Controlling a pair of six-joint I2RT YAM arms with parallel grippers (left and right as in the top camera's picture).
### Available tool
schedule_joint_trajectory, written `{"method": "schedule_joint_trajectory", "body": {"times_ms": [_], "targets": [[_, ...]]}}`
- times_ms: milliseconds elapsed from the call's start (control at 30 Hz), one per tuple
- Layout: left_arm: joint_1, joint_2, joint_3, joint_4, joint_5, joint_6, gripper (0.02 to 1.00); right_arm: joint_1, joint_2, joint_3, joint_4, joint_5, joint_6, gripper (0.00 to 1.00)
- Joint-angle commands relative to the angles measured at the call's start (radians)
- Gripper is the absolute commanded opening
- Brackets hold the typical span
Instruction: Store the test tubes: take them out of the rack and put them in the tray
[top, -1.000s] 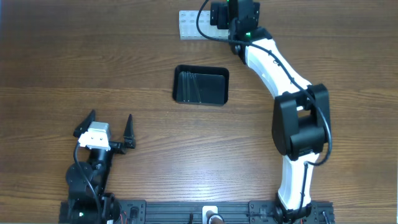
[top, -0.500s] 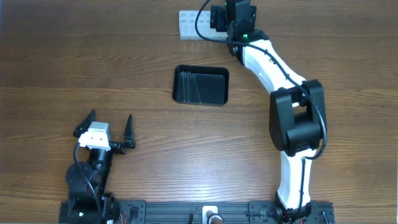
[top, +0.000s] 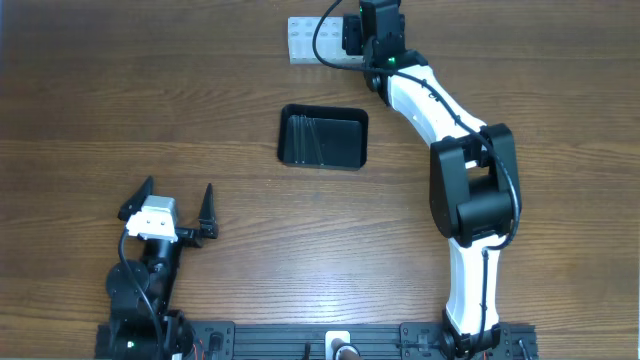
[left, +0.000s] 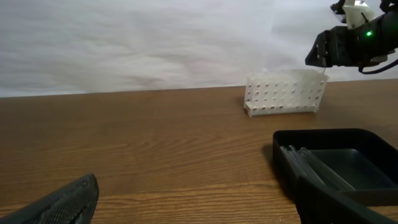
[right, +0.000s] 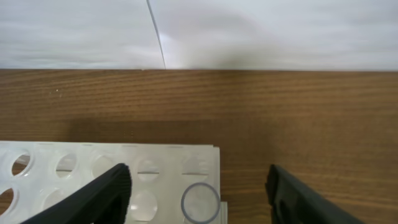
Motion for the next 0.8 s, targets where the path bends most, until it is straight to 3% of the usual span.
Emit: {"method": "schedule_joint_trajectory", "body": {"times_ms": [33, 800], "targets": [[0.005, -0.008, -0.004, -0.003, 0.013, 0.010, 1.000, -0.003, 0.025, 0.002, 0.002, 0.006, 0.004, 0.649], [0.005, -0.008, -0.004, -0.003, 0.013, 0.010, 1.000, -0.003, 0.025, 0.002, 0.007, 0.006, 0.004, 0.257]]}}
